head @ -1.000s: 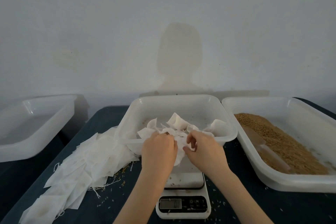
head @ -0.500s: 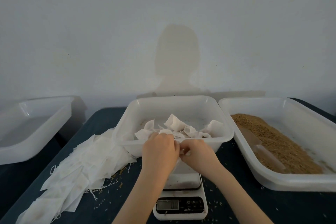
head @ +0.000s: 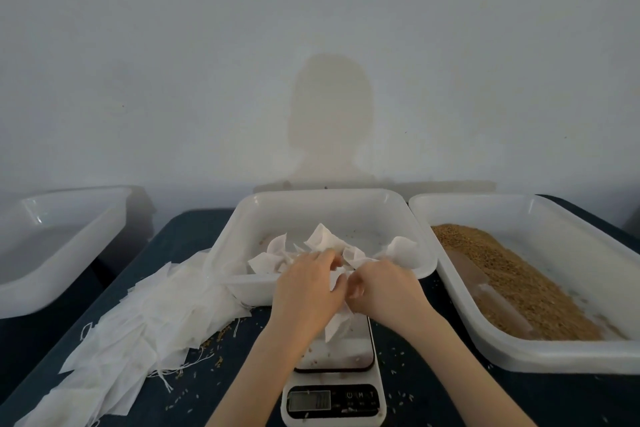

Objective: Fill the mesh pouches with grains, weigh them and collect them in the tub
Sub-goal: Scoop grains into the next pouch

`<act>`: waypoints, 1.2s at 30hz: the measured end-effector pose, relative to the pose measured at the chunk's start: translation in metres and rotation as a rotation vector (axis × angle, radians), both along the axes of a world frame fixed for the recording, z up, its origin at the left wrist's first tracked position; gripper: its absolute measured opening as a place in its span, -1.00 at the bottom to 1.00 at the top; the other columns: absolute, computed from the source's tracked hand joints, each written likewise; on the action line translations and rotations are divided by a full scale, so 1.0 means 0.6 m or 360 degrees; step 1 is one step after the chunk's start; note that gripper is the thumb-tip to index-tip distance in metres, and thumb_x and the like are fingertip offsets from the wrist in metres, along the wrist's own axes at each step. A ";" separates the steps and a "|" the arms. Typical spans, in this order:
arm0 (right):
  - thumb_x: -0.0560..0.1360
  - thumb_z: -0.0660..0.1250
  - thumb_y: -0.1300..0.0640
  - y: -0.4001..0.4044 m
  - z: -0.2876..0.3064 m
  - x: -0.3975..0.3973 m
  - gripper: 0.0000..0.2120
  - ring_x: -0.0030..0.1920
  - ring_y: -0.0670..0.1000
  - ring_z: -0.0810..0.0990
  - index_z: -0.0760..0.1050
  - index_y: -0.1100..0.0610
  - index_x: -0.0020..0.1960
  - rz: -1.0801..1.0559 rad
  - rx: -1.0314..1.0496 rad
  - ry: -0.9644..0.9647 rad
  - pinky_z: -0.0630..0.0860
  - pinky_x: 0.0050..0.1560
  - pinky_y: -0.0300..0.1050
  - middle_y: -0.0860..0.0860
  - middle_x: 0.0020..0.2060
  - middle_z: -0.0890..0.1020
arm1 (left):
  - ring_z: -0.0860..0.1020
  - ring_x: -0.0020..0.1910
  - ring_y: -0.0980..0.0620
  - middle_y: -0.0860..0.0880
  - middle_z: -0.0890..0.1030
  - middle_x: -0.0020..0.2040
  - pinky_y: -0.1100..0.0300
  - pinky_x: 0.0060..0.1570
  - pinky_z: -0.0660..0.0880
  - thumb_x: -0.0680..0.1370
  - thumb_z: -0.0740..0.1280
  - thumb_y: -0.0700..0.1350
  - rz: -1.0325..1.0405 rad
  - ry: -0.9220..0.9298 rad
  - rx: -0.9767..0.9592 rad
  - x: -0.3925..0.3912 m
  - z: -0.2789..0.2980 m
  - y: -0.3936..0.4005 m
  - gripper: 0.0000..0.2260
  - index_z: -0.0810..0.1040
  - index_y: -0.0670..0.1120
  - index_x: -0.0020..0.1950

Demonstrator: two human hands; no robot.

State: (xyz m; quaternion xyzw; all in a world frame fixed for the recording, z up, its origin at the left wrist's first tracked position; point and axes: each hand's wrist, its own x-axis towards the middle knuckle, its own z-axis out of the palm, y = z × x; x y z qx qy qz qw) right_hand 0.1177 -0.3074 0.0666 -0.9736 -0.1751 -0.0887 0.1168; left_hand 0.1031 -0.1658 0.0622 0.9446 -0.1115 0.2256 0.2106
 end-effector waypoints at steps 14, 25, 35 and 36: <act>0.42 0.33 -0.16 -0.105 0.063 0.011 -0.81 -0.18 -0.06 0.58 0.62 -0.07 -0.19 0.0088 0.0134 0.0297 0.39 -0.28 -0.26 -0.10 -0.16 0.57 | 0.52 -0.11 0.25 0.19 0.55 -0.10 0.29 -0.05 0.50 0.36 0.29 0.31 -0.0554 0.0552 -0.0258 0.031 -0.015 -0.039 -0.65 0.45 0.18 0.06; 0.45 0.35 -0.12 -0.188 0.072 0.024 -0.85 -0.06 0.10 0.59 0.66 -0.13 -0.19 0.0188 0.0760 0.0453 0.51 0.04 0.06 0.01 -0.12 0.67 | 0.52 -0.23 0.31 0.17 0.56 -0.23 0.44 -0.27 0.42 0.38 0.29 0.28 -0.0594 0.0621 -0.0361 0.042 -0.028 -0.070 -0.78 0.42 0.19 -0.12; 0.52 0.22 -0.05 -0.318 -0.005 0.060 -0.71 -0.41 -0.05 0.35 0.31 0.06 -0.31 -0.0640 -0.0326 0.0675 0.28 -0.38 -0.21 -0.05 -0.40 0.37 | 0.47 -0.33 0.25 0.16 0.53 -0.33 0.35 -0.27 0.38 0.44 0.34 0.16 -0.0611 0.0653 -0.0364 0.047 -0.038 -0.087 -0.81 0.43 0.10 -0.20; 0.51 0.22 -0.05 -0.318 -0.010 0.061 -0.76 -0.36 -0.05 0.41 0.37 0.06 -0.25 -0.0646 -0.0354 0.0647 0.33 -0.35 -0.21 -0.05 -0.35 0.44 | 0.45 -0.34 0.23 0.14 0.51 -0.33 0.33 -0.27 0.39 0.45 0.35 0.14 -0.0612 0.0662 -0.0359 0.047 -0.040 -0.089 -0.82 0.42 0.09 -0.21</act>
